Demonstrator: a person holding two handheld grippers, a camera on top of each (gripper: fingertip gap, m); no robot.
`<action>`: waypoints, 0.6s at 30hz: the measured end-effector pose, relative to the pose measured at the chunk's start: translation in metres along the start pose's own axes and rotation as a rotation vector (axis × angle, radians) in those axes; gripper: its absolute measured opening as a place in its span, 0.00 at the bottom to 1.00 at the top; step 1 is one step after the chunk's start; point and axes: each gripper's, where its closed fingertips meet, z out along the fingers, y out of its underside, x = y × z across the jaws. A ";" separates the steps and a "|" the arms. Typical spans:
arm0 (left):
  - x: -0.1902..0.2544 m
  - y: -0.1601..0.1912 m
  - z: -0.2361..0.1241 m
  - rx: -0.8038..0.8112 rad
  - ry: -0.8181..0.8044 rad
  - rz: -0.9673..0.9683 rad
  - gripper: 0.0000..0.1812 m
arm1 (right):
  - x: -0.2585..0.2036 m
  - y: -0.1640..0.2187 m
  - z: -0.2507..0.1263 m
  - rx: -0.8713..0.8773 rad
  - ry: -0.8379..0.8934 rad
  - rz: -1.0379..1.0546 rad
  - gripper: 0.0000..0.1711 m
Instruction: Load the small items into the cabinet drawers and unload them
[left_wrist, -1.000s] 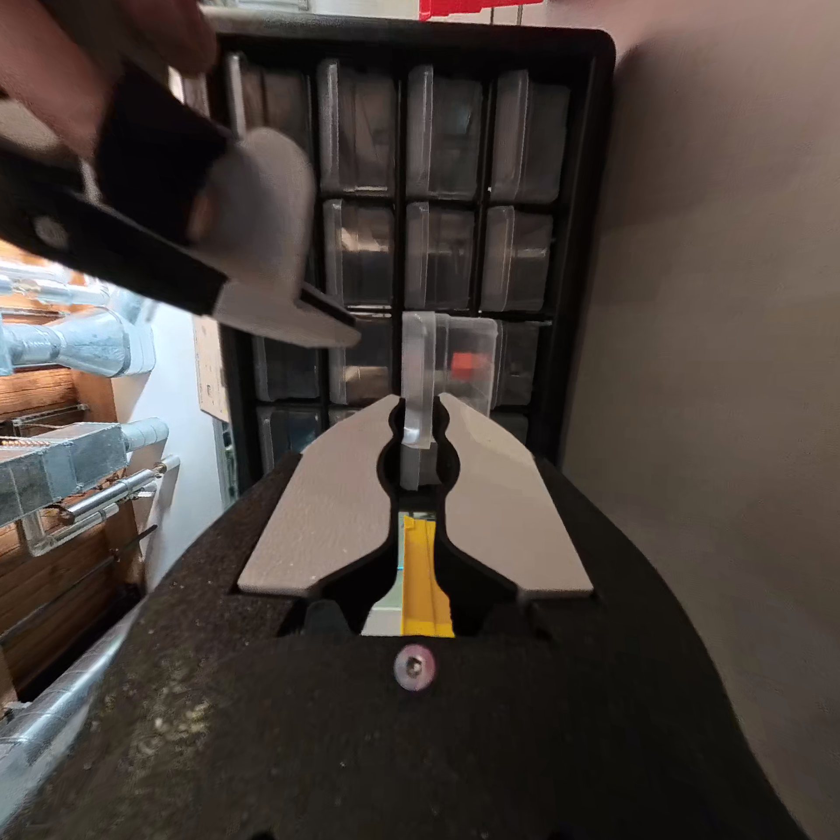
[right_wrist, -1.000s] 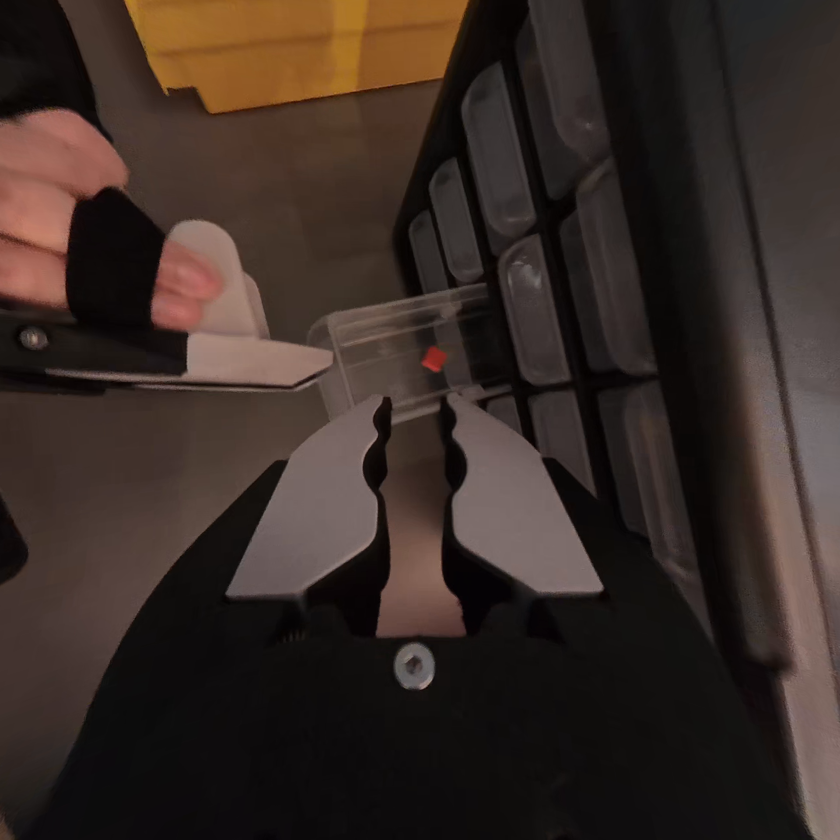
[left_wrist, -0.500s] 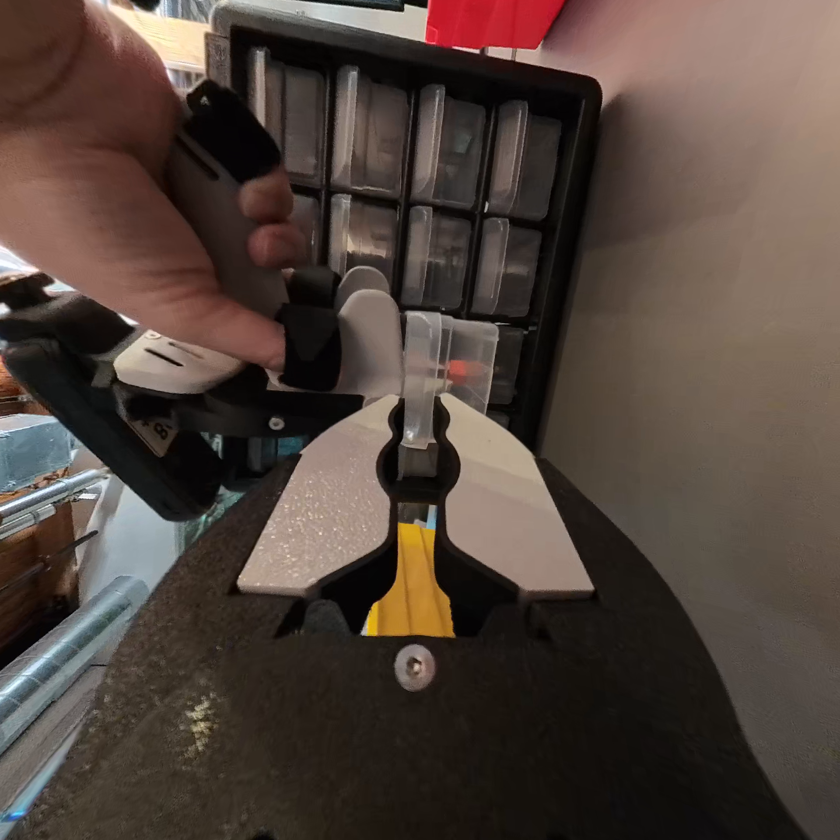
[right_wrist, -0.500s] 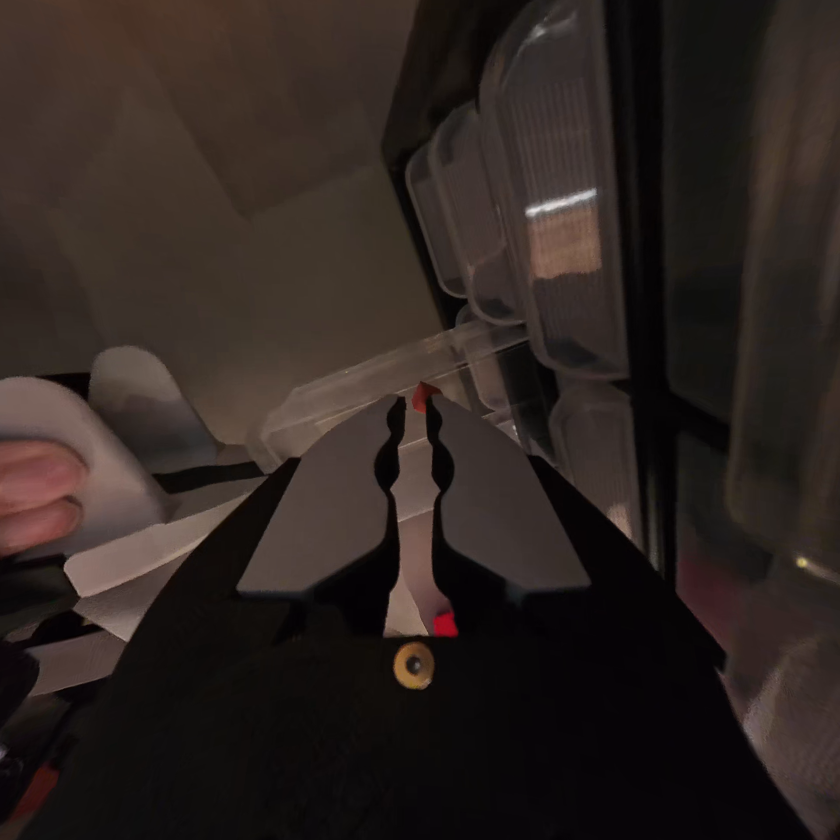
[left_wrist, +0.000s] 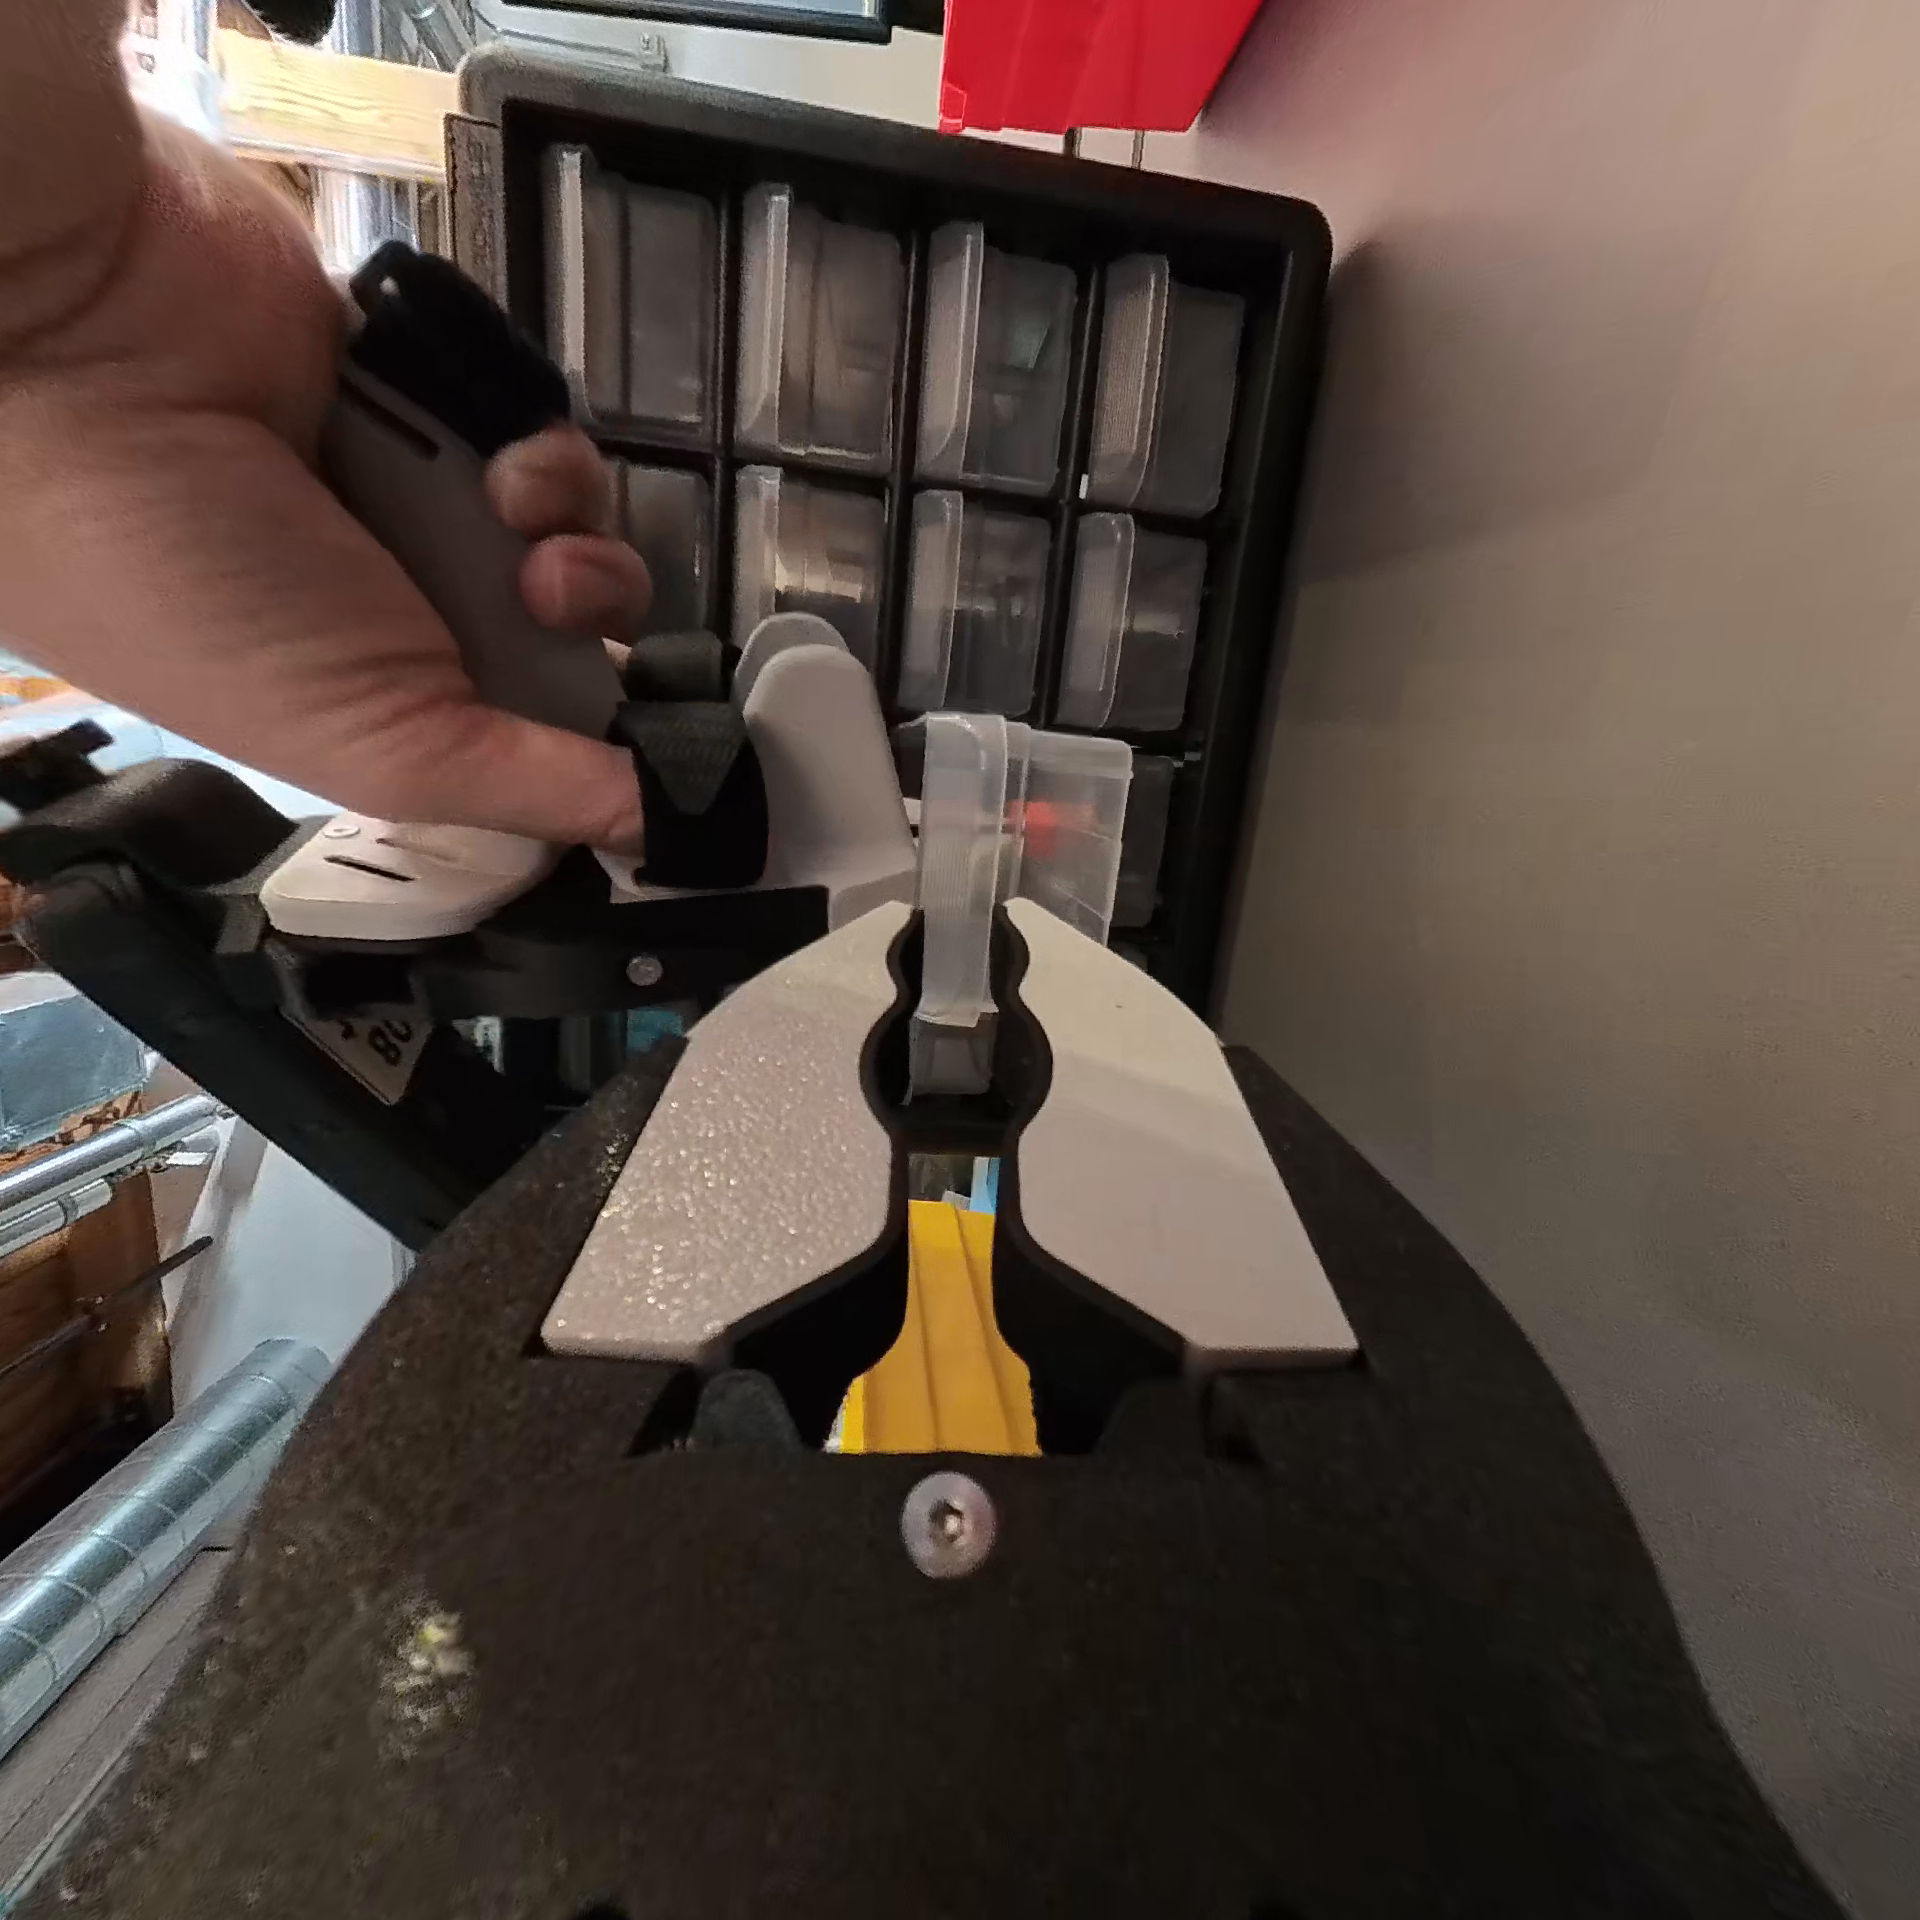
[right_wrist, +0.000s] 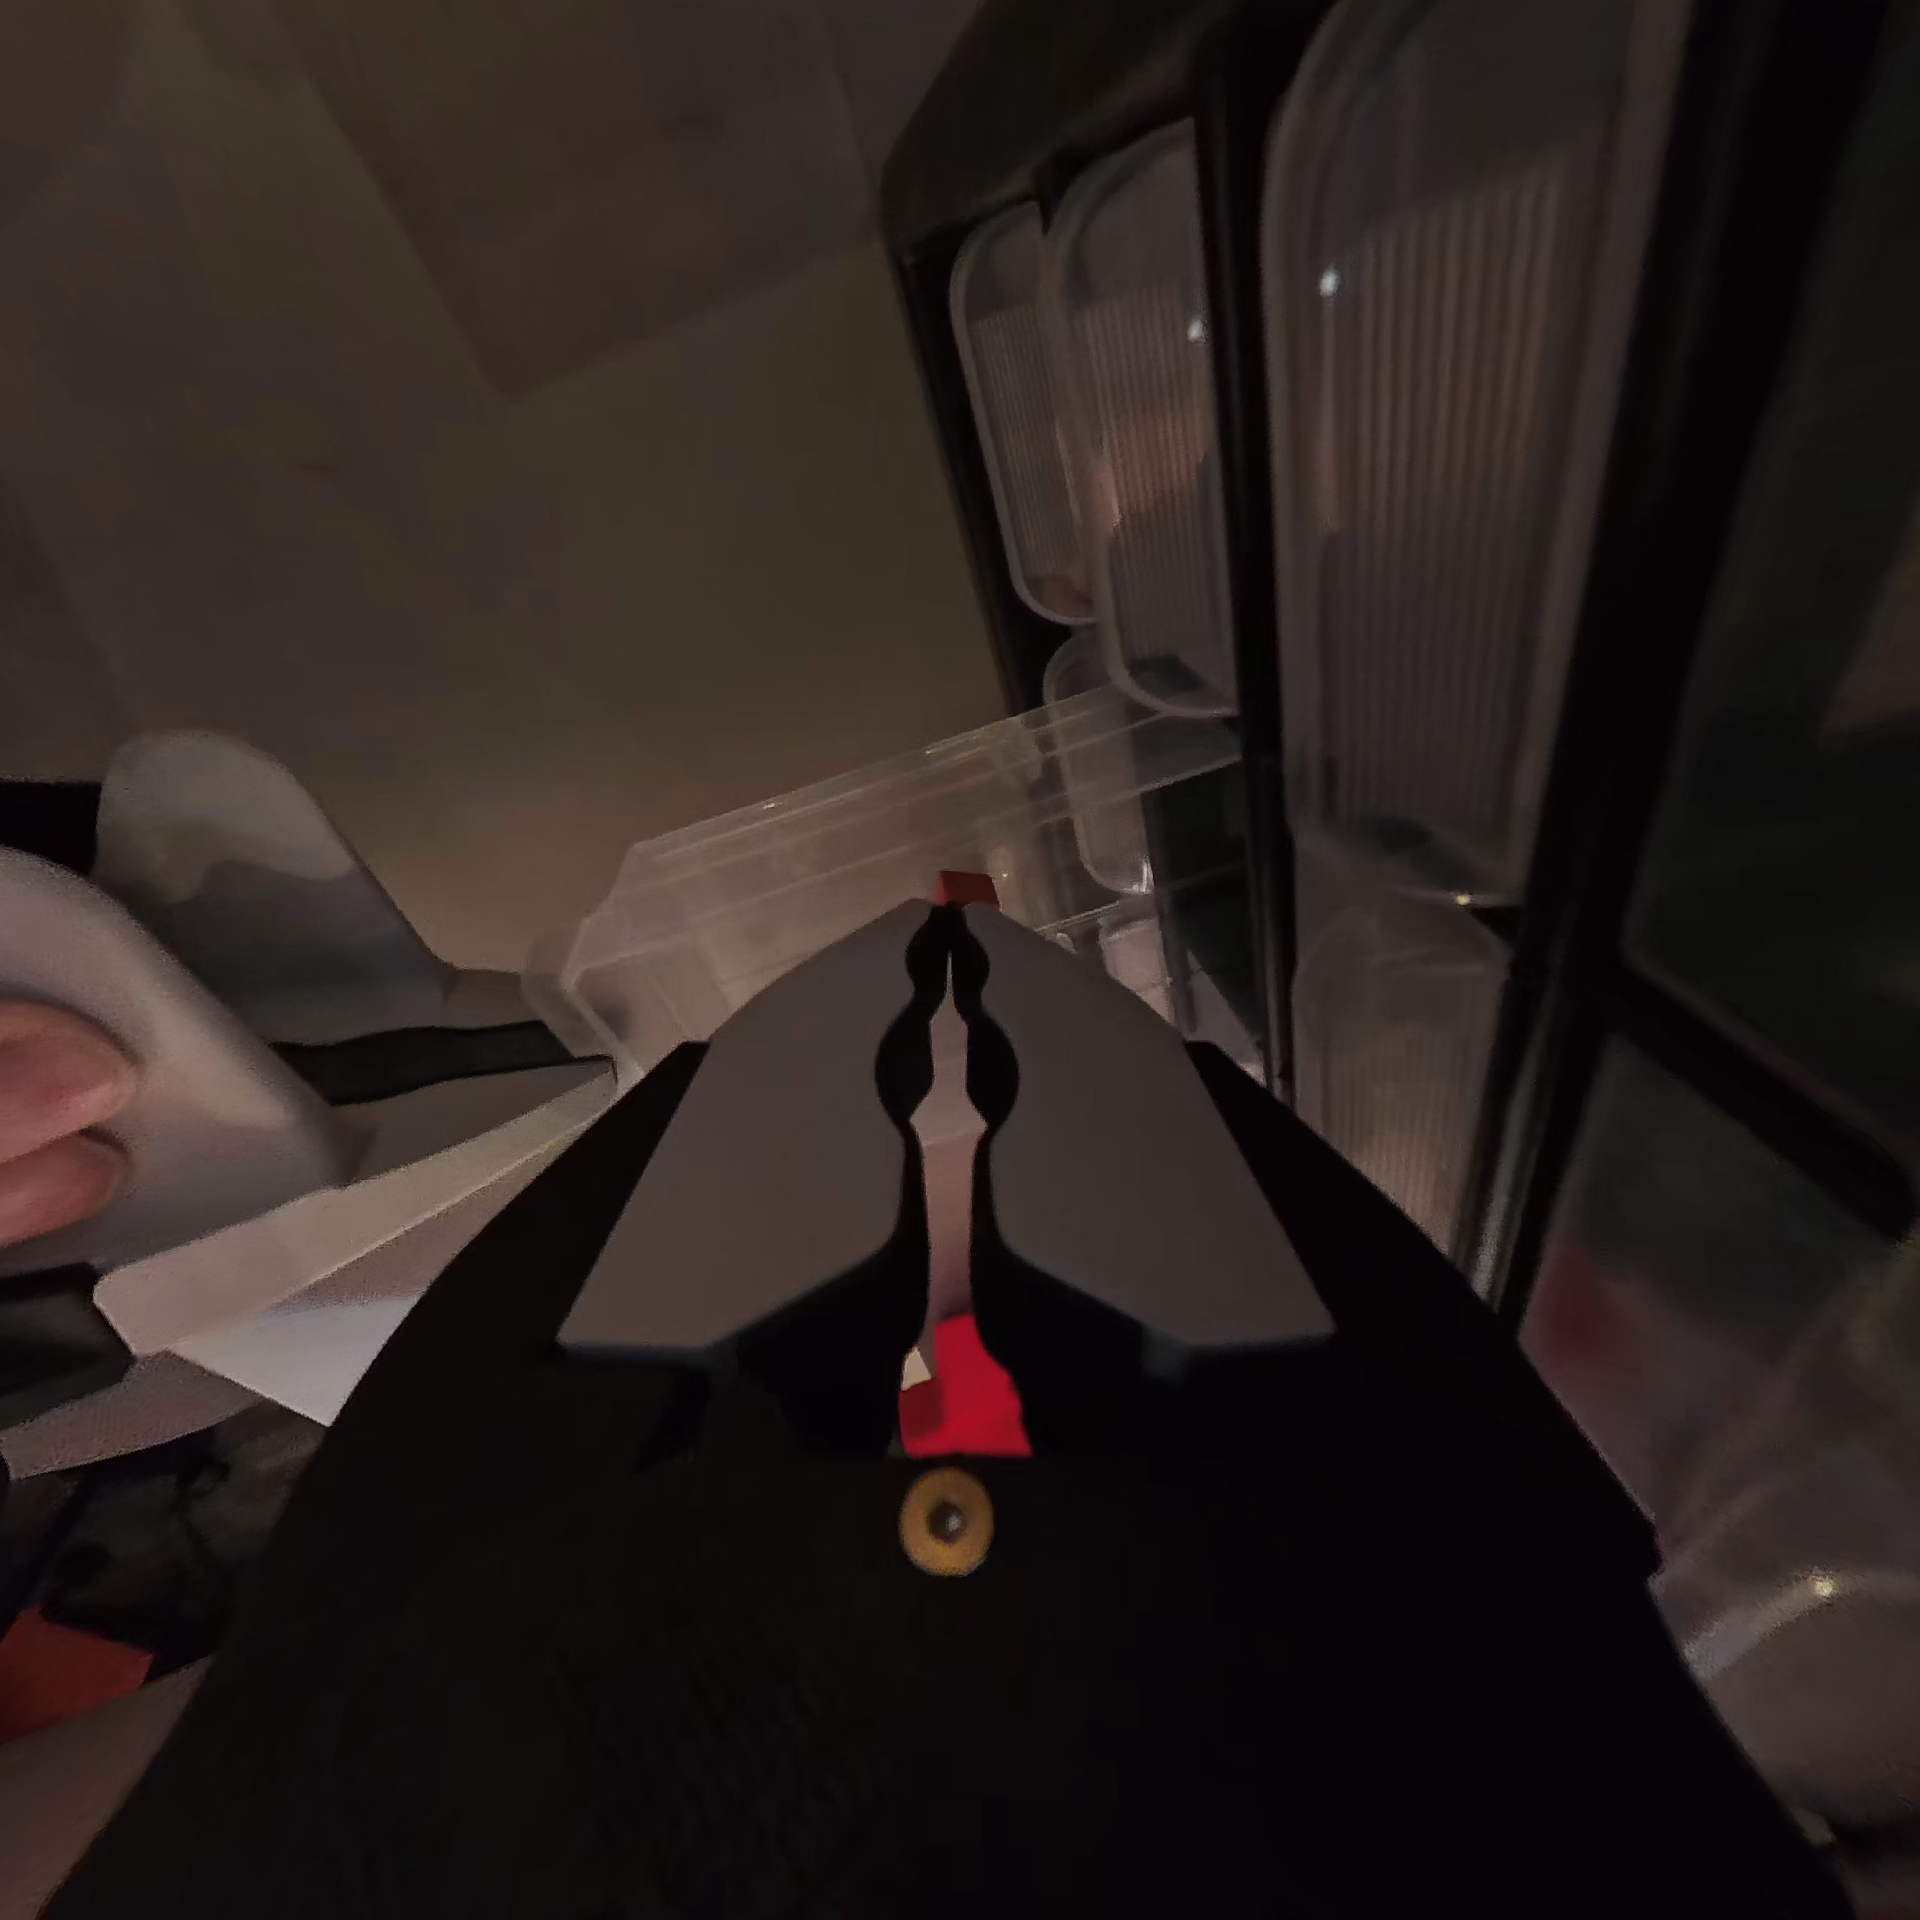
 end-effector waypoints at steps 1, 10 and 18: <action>0.000 0.000 0.000 -0.001 0.002 -0.002 0.06 | 0.000 0.000 -0.001 0.010 -0.003 0.000 0.01; 0.002 0.000 0.000 -0.003 0.007 0.006 0.06 | 0.004 -0.007 -0.007 0.075 0.029 -0.033 0.07; 0.002 0.001 0.001 -0.009 0.015 0.001 0.07 | -0.009 -0.002 -0.019 0.120 -0.074 -0.035 0.07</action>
